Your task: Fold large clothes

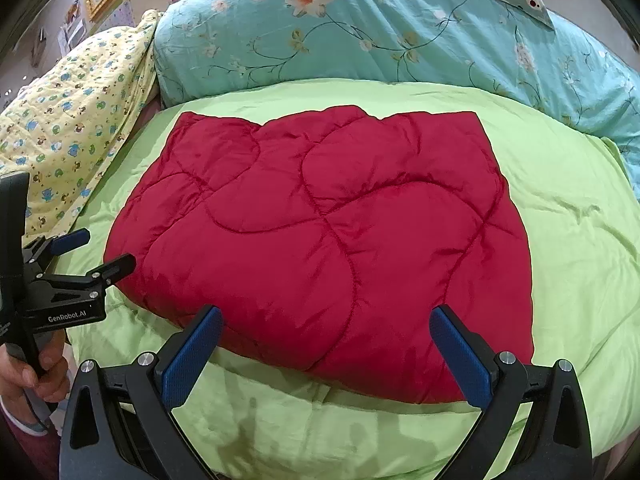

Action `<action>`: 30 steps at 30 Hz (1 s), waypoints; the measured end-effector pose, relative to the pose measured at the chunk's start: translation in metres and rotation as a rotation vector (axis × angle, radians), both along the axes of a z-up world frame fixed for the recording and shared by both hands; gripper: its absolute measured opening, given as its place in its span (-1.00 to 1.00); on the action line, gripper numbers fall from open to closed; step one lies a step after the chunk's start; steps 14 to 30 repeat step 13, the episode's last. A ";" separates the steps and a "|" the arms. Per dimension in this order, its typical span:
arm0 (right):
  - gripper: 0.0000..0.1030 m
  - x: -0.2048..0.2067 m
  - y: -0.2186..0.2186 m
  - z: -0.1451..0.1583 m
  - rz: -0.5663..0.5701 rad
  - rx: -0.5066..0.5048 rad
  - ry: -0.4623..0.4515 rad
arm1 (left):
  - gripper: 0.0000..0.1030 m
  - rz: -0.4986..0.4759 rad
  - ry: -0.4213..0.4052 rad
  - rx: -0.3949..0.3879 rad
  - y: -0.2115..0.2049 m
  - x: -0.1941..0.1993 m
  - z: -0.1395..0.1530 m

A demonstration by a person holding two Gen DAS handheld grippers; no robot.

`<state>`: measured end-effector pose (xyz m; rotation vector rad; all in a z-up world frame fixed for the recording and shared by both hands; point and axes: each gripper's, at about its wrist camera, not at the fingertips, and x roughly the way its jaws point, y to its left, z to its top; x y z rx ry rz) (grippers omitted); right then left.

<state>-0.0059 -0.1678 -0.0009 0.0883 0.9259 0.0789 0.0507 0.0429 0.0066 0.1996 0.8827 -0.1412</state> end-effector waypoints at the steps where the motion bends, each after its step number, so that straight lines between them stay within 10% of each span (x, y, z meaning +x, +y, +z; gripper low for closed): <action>1: 1.00 0.000 0.000 -0.001 -0.002 0.001 0.001 | 1.00 0.001 -0.001 0.001 -0.001 0.001 0.001; 30: 1.00 0.005 0.000 -0.010 0.005 0.016 0.016 | 1.00 -0.010 0.006 -0.005 -0.007 0.006 0.000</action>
